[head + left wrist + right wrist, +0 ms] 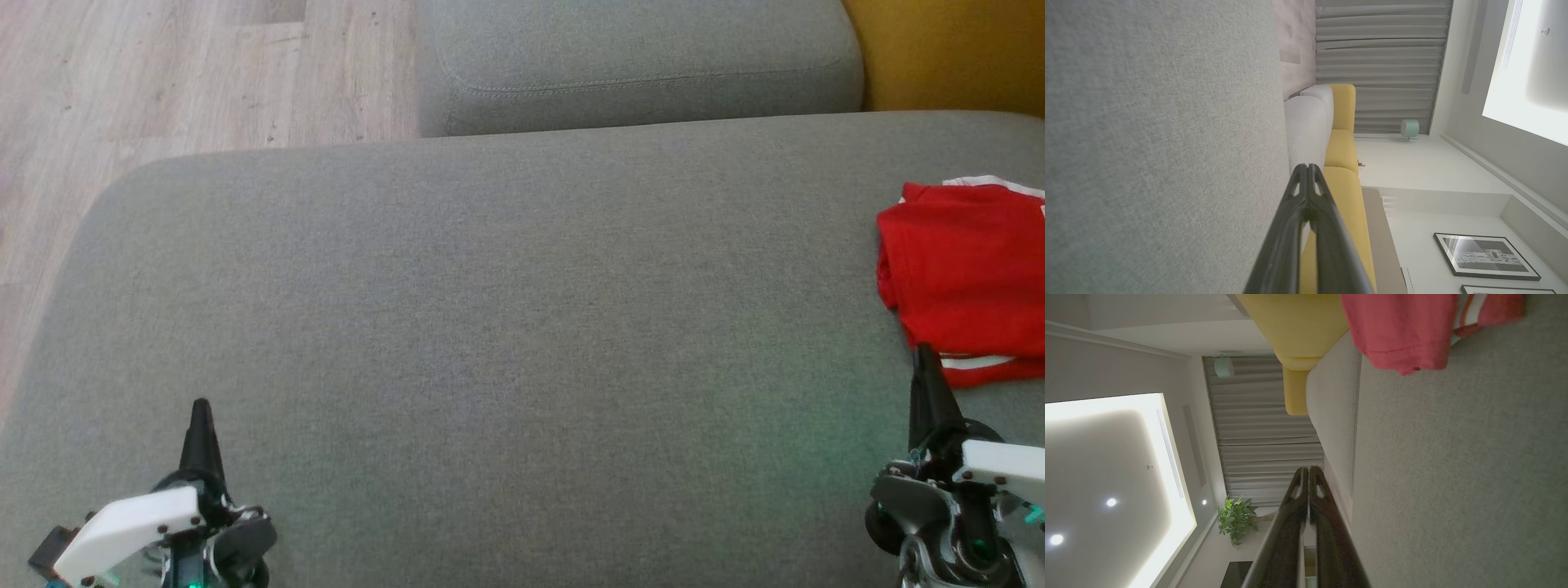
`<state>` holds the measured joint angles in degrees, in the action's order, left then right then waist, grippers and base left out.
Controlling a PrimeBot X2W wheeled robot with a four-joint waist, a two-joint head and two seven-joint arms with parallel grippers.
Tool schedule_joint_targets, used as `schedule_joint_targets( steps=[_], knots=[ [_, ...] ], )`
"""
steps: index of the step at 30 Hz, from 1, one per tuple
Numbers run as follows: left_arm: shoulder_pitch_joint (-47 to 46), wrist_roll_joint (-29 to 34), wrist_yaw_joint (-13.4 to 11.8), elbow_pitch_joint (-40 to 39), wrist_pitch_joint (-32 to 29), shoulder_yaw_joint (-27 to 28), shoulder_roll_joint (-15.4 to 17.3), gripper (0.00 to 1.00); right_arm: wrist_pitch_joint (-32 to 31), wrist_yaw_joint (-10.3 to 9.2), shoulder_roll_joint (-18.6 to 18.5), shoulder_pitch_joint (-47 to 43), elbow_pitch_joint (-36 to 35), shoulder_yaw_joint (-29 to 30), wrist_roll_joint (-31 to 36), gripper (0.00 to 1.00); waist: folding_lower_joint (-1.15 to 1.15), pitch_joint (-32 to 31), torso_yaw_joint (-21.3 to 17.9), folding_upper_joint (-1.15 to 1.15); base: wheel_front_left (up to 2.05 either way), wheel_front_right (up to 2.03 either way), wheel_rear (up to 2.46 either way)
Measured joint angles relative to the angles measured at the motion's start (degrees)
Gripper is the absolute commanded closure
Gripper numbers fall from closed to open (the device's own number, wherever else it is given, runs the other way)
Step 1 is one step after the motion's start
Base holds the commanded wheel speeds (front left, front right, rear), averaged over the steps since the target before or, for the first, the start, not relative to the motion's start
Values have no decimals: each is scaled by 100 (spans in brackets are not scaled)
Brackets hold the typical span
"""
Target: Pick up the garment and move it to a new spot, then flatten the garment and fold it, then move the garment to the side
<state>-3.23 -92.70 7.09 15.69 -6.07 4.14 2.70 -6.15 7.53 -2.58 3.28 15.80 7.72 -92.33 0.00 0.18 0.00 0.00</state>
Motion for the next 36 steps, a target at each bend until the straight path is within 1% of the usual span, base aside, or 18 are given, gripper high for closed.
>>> schedule_joint_targets(
  steps=[36],
  knots=[
    [0, 0, 0, 0, 0, 1, -1, 100, 0, 0, 0, 0, 0, 0, 0, 100, 0, 0, 0, 0, 0, 0, 0]
  ],
)
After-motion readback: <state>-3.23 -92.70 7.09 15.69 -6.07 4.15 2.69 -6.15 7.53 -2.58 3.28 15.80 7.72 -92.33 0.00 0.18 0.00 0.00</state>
